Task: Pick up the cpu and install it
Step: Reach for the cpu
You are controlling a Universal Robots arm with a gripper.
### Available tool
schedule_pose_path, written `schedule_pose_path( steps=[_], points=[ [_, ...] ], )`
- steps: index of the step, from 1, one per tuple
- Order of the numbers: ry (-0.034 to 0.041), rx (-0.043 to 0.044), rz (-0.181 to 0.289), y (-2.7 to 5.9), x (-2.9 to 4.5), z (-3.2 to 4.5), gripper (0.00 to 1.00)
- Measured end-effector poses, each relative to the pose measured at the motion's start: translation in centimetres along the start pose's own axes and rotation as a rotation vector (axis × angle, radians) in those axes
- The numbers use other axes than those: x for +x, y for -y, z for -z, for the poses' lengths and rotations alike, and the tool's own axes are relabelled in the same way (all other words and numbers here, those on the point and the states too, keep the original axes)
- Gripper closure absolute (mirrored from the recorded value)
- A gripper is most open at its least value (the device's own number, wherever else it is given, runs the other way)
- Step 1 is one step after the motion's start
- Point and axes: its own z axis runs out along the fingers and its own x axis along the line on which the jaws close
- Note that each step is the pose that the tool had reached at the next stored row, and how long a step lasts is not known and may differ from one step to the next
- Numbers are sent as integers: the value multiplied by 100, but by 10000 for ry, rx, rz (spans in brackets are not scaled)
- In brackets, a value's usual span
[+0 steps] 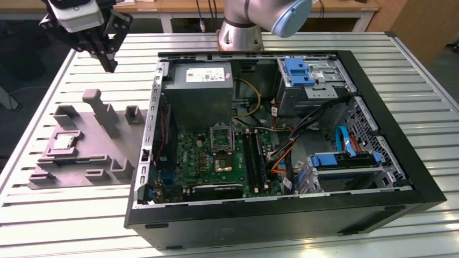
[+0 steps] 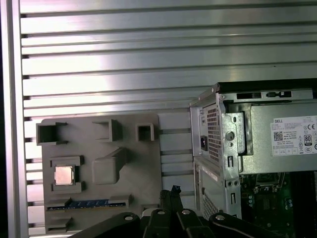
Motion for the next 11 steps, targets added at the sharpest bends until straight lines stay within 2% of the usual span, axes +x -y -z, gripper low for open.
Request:
schedule_pose_path(
  steps=[11],
  points=[
    [-1, 0, 0, 3, 30, -5, 89]
  ],
)
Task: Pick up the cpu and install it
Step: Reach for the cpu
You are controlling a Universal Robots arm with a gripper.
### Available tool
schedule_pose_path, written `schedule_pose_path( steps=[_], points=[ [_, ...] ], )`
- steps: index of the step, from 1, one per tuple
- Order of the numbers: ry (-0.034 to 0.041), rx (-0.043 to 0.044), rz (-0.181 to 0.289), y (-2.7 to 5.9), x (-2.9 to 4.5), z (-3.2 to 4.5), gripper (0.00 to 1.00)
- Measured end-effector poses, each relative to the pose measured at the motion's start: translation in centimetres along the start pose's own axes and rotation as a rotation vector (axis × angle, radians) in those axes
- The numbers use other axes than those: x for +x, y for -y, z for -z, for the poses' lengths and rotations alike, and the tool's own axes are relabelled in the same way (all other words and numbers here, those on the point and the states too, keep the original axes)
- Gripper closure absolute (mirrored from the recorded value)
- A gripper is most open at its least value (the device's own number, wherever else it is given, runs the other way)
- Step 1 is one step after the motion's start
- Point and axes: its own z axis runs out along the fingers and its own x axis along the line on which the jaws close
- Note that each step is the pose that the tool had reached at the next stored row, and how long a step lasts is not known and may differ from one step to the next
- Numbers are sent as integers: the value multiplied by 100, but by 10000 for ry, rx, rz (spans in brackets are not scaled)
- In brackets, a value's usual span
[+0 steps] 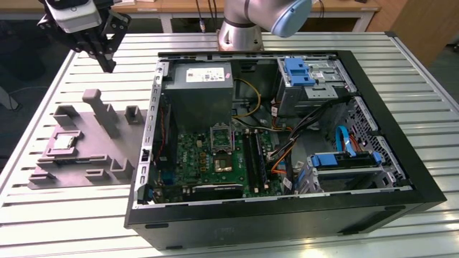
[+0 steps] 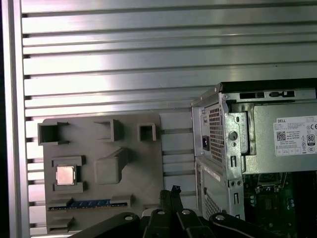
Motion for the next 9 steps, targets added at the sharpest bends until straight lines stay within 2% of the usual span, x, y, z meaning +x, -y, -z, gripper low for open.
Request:
schedule_pose_path(
  steps=[9],
  points=[
    [-4, 0, -1, 3, 33, -11, 89]
  ],
)
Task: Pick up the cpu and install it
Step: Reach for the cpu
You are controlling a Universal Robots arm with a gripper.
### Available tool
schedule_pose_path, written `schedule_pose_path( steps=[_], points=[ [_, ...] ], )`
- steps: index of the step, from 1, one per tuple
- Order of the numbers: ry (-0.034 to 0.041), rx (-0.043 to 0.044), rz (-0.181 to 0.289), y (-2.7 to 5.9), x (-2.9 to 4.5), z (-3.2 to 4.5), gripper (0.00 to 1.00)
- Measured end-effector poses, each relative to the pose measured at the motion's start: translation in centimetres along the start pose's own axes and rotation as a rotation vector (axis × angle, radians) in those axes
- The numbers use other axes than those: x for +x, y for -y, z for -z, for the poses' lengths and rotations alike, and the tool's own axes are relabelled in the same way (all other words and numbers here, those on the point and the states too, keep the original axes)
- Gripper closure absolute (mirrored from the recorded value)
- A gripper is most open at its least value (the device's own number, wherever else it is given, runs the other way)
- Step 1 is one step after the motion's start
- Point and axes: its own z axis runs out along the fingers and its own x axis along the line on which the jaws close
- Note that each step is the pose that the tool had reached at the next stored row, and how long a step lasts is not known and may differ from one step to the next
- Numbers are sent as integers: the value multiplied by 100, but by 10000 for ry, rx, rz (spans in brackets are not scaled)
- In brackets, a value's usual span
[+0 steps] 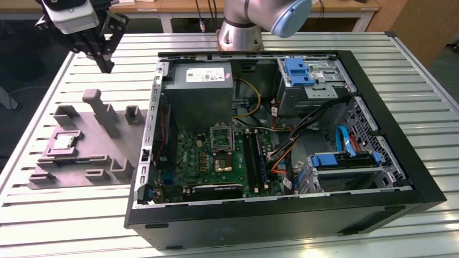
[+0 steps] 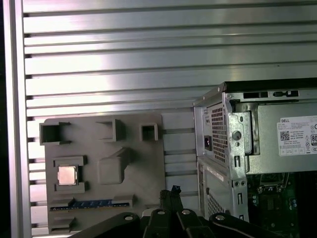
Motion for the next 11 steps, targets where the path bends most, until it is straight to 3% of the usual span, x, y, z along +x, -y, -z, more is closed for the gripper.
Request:
schedule_pose_path(
  steps=[11],
  points=[
    [-2, 1, 0, 4, 51, -3, 89]
  ],
)
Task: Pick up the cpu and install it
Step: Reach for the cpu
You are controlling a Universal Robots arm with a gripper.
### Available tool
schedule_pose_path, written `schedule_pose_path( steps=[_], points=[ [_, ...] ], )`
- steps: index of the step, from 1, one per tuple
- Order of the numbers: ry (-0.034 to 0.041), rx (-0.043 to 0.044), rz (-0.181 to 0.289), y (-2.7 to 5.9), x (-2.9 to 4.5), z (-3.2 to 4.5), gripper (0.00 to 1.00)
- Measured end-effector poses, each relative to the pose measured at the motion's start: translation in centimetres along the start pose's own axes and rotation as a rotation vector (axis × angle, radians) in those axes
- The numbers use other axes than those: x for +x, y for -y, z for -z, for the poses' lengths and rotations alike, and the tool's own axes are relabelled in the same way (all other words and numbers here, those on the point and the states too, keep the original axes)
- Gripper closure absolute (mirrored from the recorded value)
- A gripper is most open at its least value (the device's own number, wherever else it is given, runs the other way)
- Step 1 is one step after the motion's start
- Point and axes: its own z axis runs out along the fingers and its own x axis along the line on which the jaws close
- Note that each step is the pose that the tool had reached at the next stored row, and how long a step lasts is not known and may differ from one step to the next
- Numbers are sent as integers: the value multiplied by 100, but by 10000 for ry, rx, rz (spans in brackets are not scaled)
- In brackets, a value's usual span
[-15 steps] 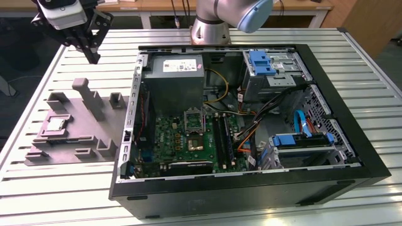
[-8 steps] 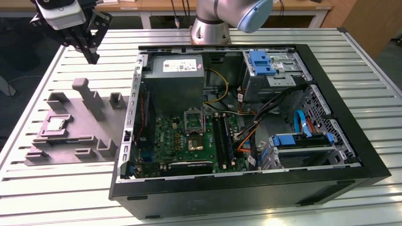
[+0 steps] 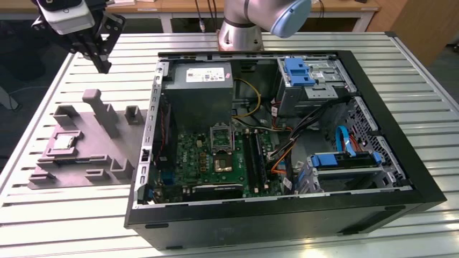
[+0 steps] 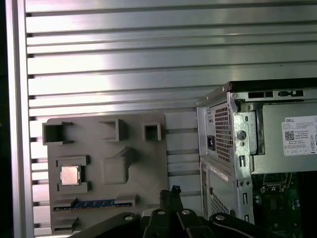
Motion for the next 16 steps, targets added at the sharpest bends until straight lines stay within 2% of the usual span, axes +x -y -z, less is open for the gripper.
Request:
schedule_pose_path(
  steps=[16],
  points=[
    [1, 0, 0, 5, 63, -5, 89]
  ],
)
